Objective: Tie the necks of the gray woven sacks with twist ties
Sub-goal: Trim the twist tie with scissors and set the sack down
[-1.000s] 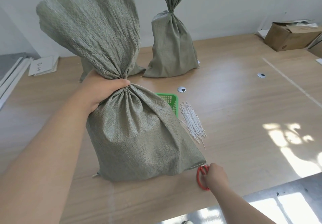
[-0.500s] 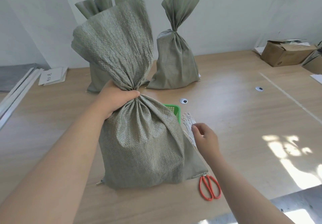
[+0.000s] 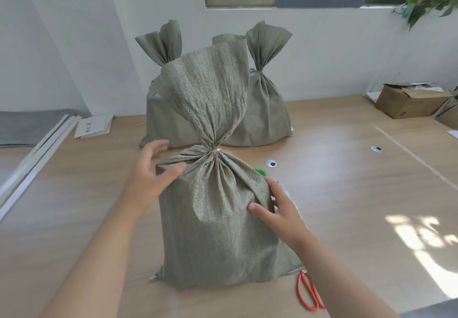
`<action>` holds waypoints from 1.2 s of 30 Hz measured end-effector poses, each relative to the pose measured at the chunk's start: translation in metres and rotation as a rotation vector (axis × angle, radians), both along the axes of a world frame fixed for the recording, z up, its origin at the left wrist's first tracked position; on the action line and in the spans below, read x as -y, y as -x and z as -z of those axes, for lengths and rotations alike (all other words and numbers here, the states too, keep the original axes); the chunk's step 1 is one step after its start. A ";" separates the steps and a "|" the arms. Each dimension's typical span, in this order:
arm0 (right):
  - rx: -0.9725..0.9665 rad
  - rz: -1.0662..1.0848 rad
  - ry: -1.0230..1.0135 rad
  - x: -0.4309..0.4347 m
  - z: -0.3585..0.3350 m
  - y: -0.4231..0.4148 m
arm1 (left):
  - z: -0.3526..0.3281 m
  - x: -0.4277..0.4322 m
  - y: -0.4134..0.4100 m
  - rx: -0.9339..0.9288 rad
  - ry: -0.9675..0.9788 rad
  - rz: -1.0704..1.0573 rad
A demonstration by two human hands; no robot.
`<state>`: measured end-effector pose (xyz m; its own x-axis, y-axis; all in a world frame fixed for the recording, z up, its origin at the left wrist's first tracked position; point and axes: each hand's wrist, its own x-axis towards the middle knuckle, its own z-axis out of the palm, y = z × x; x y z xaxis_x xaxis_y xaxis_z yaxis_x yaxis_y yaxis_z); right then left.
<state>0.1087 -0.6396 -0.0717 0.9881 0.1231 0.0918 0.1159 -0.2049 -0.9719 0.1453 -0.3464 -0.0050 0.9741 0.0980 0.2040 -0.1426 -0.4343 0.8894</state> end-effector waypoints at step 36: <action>-0.007 0.129 -0.112 -0.042 -0.014 0.031 | 0.067 -0.028 0.055 -0.157 0.305 0.101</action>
